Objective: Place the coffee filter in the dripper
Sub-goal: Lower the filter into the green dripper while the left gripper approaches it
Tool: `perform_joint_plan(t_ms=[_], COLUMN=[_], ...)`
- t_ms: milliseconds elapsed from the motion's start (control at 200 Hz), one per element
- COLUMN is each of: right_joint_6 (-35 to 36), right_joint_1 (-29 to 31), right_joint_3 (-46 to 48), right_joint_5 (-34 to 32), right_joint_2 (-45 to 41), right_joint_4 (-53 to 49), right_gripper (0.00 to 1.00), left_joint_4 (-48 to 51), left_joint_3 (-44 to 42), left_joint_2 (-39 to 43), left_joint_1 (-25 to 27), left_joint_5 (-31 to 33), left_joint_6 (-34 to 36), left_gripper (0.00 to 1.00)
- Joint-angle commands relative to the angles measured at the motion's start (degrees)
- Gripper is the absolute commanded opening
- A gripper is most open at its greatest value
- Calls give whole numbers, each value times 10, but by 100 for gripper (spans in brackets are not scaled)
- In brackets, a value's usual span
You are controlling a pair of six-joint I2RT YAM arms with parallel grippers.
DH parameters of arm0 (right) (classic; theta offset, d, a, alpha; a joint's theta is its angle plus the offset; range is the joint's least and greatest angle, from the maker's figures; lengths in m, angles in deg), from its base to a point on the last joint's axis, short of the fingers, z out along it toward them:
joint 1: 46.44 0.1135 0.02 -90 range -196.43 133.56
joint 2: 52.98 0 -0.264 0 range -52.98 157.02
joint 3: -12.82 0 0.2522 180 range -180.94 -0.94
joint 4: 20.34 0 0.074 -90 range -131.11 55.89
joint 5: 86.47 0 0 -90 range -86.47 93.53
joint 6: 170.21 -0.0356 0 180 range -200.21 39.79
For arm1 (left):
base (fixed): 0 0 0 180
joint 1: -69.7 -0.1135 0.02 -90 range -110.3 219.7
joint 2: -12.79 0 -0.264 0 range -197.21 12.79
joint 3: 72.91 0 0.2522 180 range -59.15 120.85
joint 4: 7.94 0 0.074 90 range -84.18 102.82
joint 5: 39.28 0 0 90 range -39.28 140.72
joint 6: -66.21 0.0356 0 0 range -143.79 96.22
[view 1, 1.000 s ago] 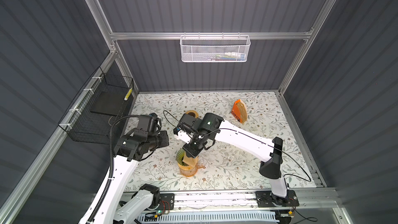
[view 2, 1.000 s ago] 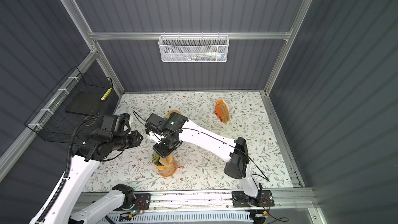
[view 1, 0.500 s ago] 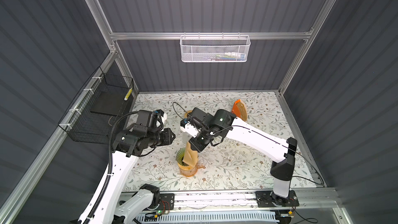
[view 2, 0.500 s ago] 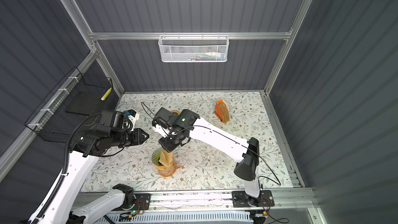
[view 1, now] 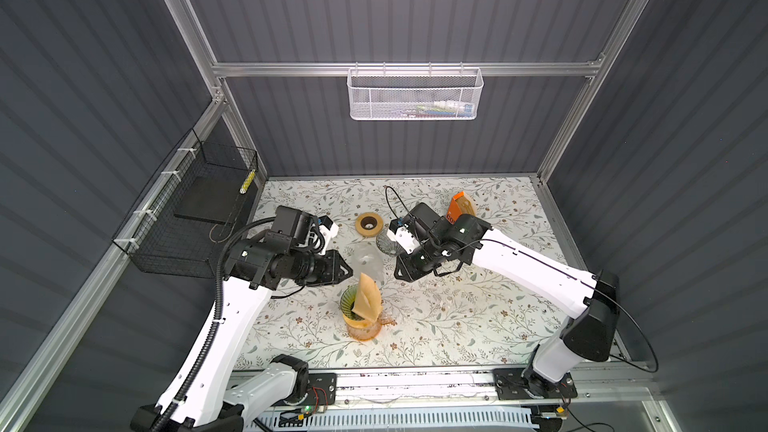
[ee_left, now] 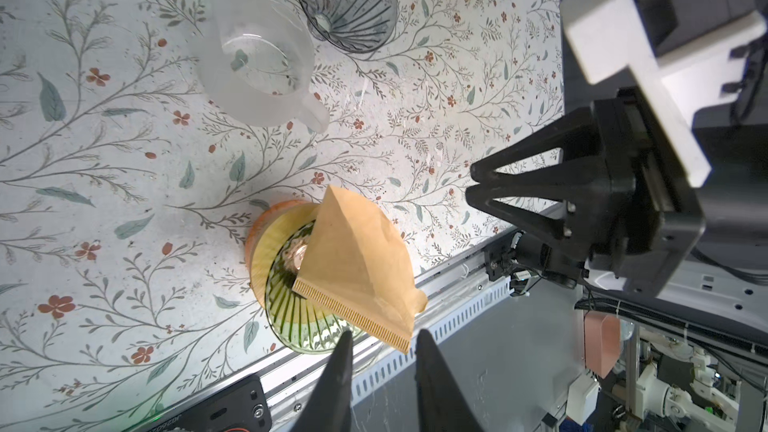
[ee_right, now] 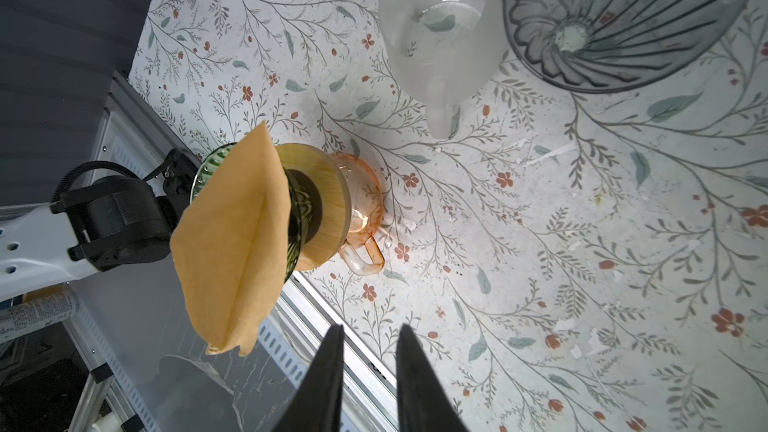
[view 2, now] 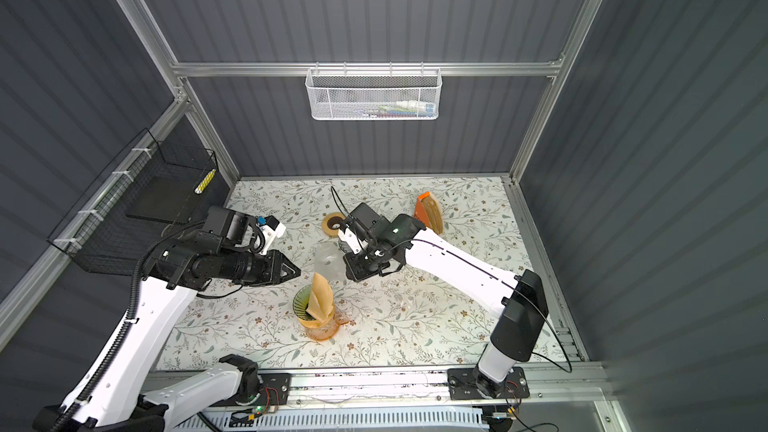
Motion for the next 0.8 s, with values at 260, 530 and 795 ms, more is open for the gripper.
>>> perform_joint_plan(t_ms=[260, 530, 795], right_joint_6=[2, 9, 9], right_joint_1=[3, 16, 17], right_joint_3=[-12, -1, 10], right_joint_5=[22, 4, 2], right_joint_2=[7, 18, 14], right_joint_4=[37, 45, 62], right_gripper=[27, 28, 29], left_joint_4=[39, 64, 76], left_joint_3=[19, 33, 33], left_joint_2=[-63, -101, -120], left_joint_1=[134, 167, 186], left_joint_5=[98, 152, 180], left_joint_6=[-37, -53, -61], left_gripper=[29, 33, 29])
